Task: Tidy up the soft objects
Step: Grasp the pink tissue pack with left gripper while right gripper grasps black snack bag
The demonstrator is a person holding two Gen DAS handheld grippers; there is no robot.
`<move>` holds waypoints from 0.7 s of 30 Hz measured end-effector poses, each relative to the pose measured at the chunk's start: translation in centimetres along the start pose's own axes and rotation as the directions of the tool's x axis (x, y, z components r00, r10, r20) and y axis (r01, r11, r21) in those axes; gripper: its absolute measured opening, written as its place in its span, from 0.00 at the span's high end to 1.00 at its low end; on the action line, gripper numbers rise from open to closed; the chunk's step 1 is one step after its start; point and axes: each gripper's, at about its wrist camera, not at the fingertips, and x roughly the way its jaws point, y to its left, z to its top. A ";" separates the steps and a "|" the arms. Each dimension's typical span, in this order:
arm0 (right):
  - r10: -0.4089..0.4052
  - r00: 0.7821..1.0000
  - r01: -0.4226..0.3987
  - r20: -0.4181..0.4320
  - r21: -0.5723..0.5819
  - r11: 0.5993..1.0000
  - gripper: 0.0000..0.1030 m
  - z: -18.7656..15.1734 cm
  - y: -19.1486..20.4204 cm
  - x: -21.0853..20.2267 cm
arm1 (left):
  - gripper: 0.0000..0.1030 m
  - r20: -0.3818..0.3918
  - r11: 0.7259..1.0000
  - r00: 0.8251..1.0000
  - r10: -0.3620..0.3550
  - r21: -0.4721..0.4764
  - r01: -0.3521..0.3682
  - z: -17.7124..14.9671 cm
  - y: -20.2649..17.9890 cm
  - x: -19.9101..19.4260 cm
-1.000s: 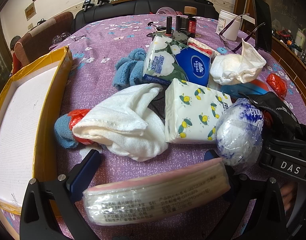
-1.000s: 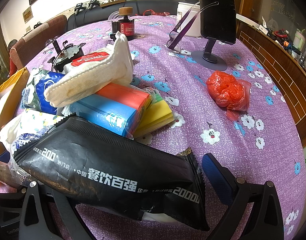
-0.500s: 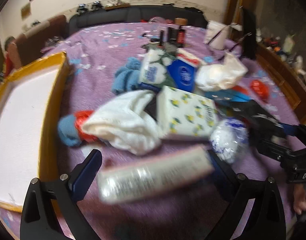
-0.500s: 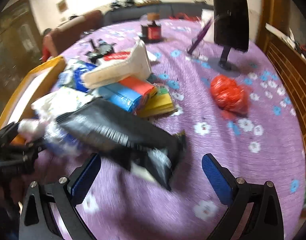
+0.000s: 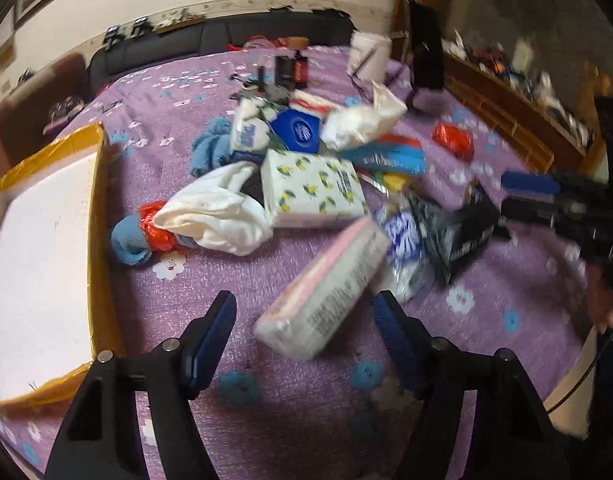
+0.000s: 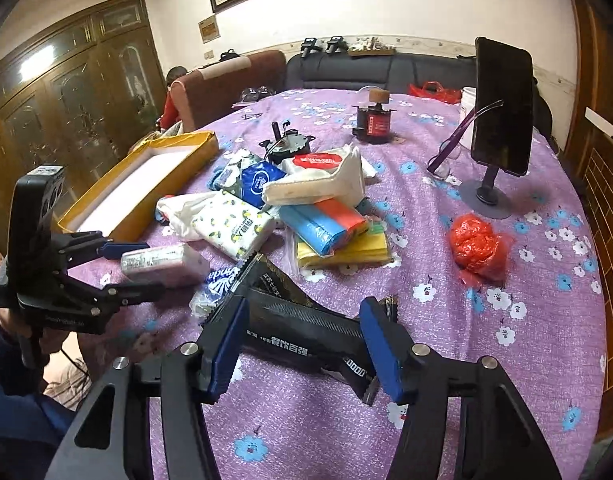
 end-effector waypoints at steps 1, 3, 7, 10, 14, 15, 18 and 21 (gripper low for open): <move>0.009 1.000 -0.009 0.000 0.000 1.000 0.40 -0.1 -0.1 -0.1 | 0.30 -0.006 1.000 1.000 0.004 0.027 -0.004 -0.2 -0.3 0.1; 0.031 1.000 -0.031 -0.004 -0.007 1.000 0.40 -0.2 -0.1 -0.1 | 0.27 0.000 0.996 1.000 0.020 0.084 -0.020 -0.3 -1.2 0.5; 0.046 0.998 -0.051 -0.046 -0.105 0.993 0.36 0.2 0.9 0.4 | 0.31 -0.003 0.989 0.997 0.072 0.127 -0.071 0.2 -1.8 2.2; 0.017 0.995 -0.038 -0.095 -0.234 0.972 0.30 0.5 2.0 1.3 | 0.50 0.006 0.987 0.996 0.087 0.137 -0.087 0.2 -2.0 2.6; -0.011 0.989 -0.045 -0.150 -0.366 0.929 0.21 0.8 2.5 2.3 | 0.51 0.017 0.985 0.993 0.113 0.133 -0.114 -0.3 -2.0 2.3; -0.034 0.988 -0.029 -0.151 -0.397 0.917 0.21 0.9 2.6 2.7 | 0.51 0.016 0.985 0.993 0.115 0.129 -0.116 -0.3 -1.9 2.2; -0.047 0.982 -0.040 -0.185 -0.442 0.896 0.21 1.2 2.2 4.0 | 0.51 0.006 0.987 0.994 0.109 0.116 -0.109 -0.2 -1.5 2.0; -0.016 0.971 -0.090 -0.237 -0.429 0.899 0.21 1.2 1.3 5.5 | 0.49 -0.015 0.990 0.996 0.092 0.106 -0.090 -0.1 -1.2 2.0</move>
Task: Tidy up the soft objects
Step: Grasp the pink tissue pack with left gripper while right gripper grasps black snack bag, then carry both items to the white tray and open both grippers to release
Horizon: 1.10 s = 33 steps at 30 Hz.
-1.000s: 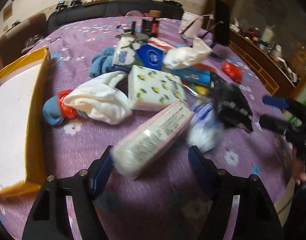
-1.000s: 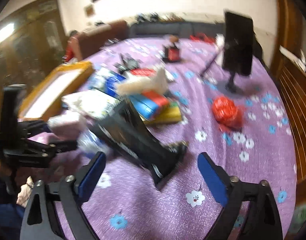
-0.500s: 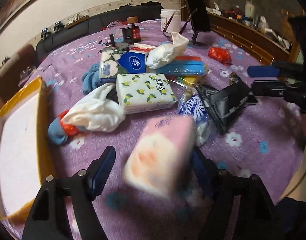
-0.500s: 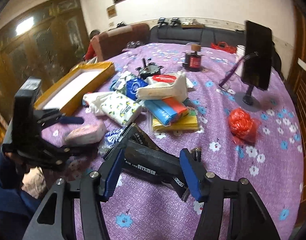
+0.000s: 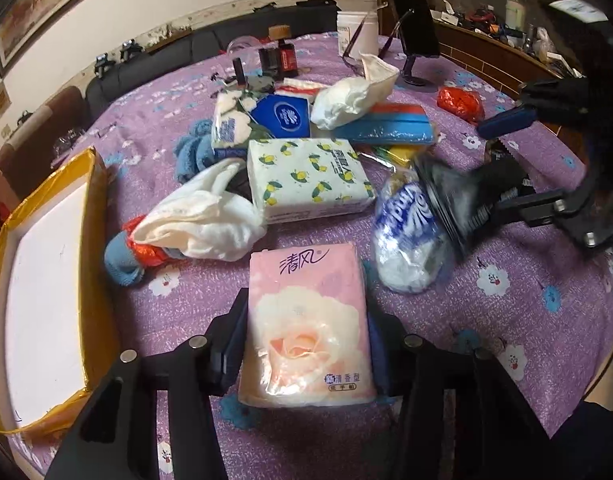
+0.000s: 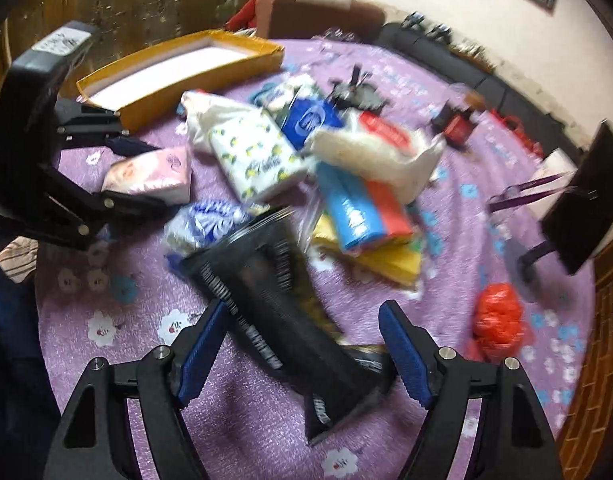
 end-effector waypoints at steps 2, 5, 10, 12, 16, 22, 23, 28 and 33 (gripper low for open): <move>0.031 0.999 -0.030 -0.031 0.038 0.999 0.39 -0.3 -0.6 0.9 | 0.46 -0.005 1.000 1.000 0.007 0.002 -0.007 -0.1 -0.1 0.2; 0.040 0.999 -0.037 -0.023 0.109 0.993 0.58 -1.0 -1.1 0.8 | 0.43 0.006 1.000 1.000 0.005 -0.013 -0.005 -0.1 0.2 0.3; 0.065 0.996 -0.080 0.067 0.246 0.966 0.72 -2.0 -1.5 -1.2 | 0.51 0.029 1.000 1.000 0.004 -0.015 -0.004 -0.1 0.0 0.1; 0.071 0.992 -0.098 0.105 0.285 0.953 0.72 -2.2 -1.4 -1.9 | 0.51 0.040 0.999 0.999 -0.023 -0.025 0.024 0.0 0.0 -0.1; 0.094 0.977 -0.154 0.191 0.329 0.932 0.72 -2.1 -0.9 -3.7 | 0.51 0.068 0.999 0.997 -0.037 -0.029 0.039 0.1 0.0 -1.1; 0.137 0.949 -0.238 0.285 0.362 0.901 0.72 0.3 0.4 -4.7 | 0.51 0.105 0.996 0.993 -0.044 -0.077 0.053 0.4 0.9 -2.5; 0.150 0.943 -0.257 0.296 0.366 0.894 0.72 0.9 0.6 -4.6 | 0.51 0.115 0.995 0.993 -0.037 -0.086 0.047 0.4 1.2 -2.8; 0.208 0.918 -0.334 0.337 0.376 0.864 0.72 4.5 1.9 -3.9 | 0.51 0.146 0.990 0.989 -0.001 -0.140 0.022 0.3 3.4 -4.4; 0.260 0.907 -0.384 0.332 0.397 0.834 0.71 8.2 3.2 -2.3 | 0.51 0.167 0.977 0.985 0.045 -0.212 -0.009 0.0 6.8 -5.9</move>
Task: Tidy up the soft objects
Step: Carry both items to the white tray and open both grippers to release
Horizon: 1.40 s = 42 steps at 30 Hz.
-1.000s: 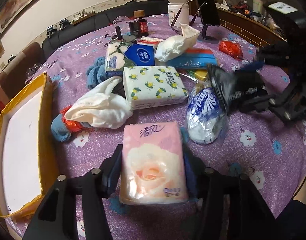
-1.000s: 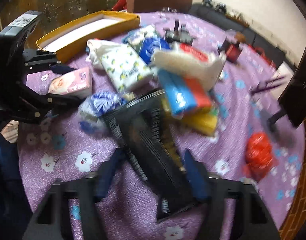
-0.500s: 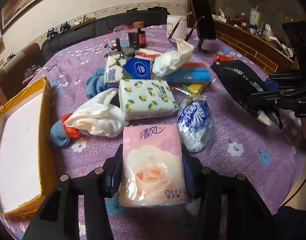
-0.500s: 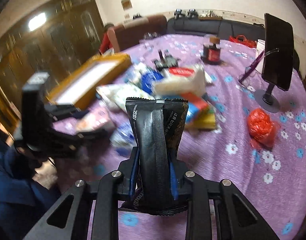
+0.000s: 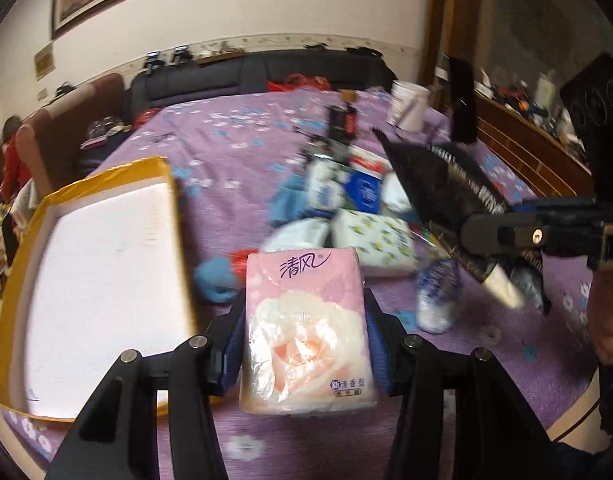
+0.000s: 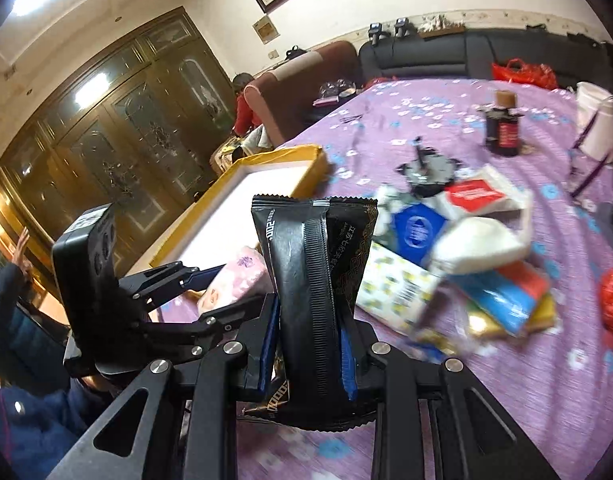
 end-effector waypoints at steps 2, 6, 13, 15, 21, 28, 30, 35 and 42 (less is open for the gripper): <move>0.010 0.999 -0.010 -0.030 0.002 1.000 0.71 0.9 1.0 1.6 | 0.51 0.015 0.999 1.000 0.025 -0.025 -0.025 0.2 1.5 -0.6; 0.028 0.998 -0.027 -0.060 0.011 1.000 0.71 2.2 2.6 4.2 | 0.51 0.029 0.994 0.996 0.081 -0.081 -0.078 0.5 5.1 -1.5; 0.064 0.994 -0.062 -0.091 0.025 0.998 0.71 5.0 5.4 8.8 | 0.51 0.018 0.966 0.983 0.181 -0.191 -0.174 1.0 11.6 -2.1; 0.057 0.993 -0.053 -0.108 0.035 0.998 0.71 6.0 6.0 10.5 | 0.51 0.012 0.959 0.979 0.203 -0.204 -0.197 1.4 13.5 -2.3; 0.063 0.988 -0.054 -0.139 0.062 0.997 0.71 9.1 7.0 15.4 | 0.51 -0.040 0.938 0.965 0.258 -0.228 -0.261 3.1 18.8 -1.4; 0.016 0.983 0.001 -0.185 0.087 0.996 0.71 12.7 7.2 22.1 | 0.50 -0.129 0.916 0.946 0.298 -0.240 -0.321 5.7 23.8 2.6; 0.009 0.981 0.010 -0.192 0.098 0.995 0.71 13.7 7.3 23.7 | 0.50 -0.157 0.910 0.939 0.306 -0.244 -0.337 6.7 25.3 4.2; -0.026 0.977 0.053 -0.211 0.124 0.991 0.71 15.8 7.0 27.9 | 0.50 -0.223 0.898 0.936 0.272 -0.290 -0.330 7.2 27.9 7.4; -0.065 0.972 0.097 -0.228 0.132 0.986 0.69 17.2 6.4 32.0 | 0.46 -0.238 0.883 0.936 0.259 -0.335 -0.330 6.8 29.6 8.9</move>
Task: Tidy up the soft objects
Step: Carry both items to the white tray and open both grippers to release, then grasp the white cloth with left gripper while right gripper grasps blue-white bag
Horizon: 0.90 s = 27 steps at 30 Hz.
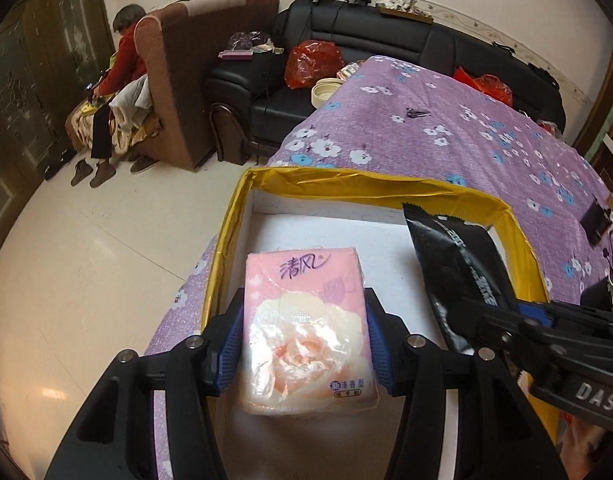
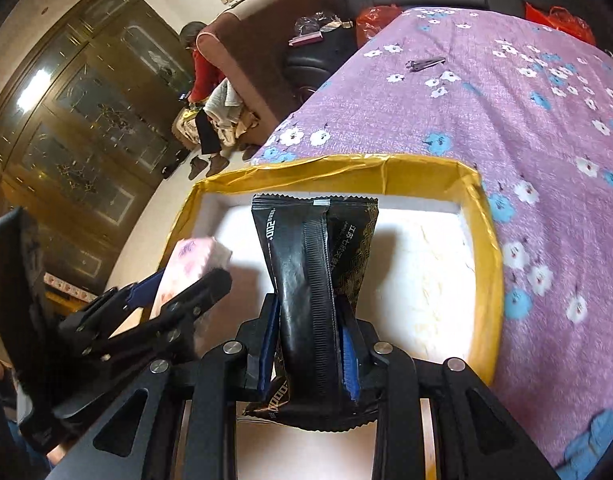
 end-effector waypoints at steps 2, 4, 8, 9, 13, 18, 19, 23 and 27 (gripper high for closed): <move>-0.033 0.999 0.033 0.016 -0.008 0.999 0.67 -0.3 0.3 0.1 | 0.40 0.006 1.000 0.999 -0.031 -0.001 0.031 0.0 0.1 0.0; -0.038 0.999 0.038 0.019 -0.014 0.999 0.65 -0.2 0.3 0.3 | 0.38 0.024 1.000 1.000 -0.017 0.003 0.017 -0.3 0.1 -0.3; -0.015 0.999 0.015 0.030 -0.006 1.000 0.55 -0.3 -0.3 -0.4 | 0.36 0.050 1.000 0.999 0.007 0.023 -0.008 -0.7 -0.3 -1.1; -0.007 0.999 0.008 0.036 -0.007 1.000 0.52 -0.5 -0.3 -0.7 | 0.31 0.061 0.999 0.998 0.022 0.028 -0.023 -0.9 -0.4 -1.5; 0.012 0.998 -0.010 0.065 -0.025 1.000 0.42 -0.9 -0.4 -2.3 | 0.21 0.126 0.995 0.990 0.062 0.068 -0.071 -1.9 -1.1 -3.4; 0.055 0.994 -0.053 0.090 -0.029 0.998 0.43 -2.2 -0.2 -5.3 | 0.20 0.184 0.988 0.978 0.101 0.099 -0.121 -4.0 -2.1 -6.7; 0.066 0.993 -0.063 0.100 -0.032 0.997 0.43 -2.6 -0.3 -6.2 | 0.17 0.190 0.988 0.977 0.099 0.100 -0.120 -4.4 -2.2 -7.2; 0.090 0.989 -0.087 0.120 -0.029 0.996 0.43 -4.3 -0.9 -8.9 | 0.10 0.219 0.978 0.970 0.105 0.153 -0.140 -6.7 -3.7 -8.3; 0.121 0.985 -0.118 0.122 -0.033 0.992 0.42 -6.1 -1.7 -11.3 | 0.09 0.220 0.953 0.955 0.199 0.182 -0.240 -7.8 -4.6 -7.6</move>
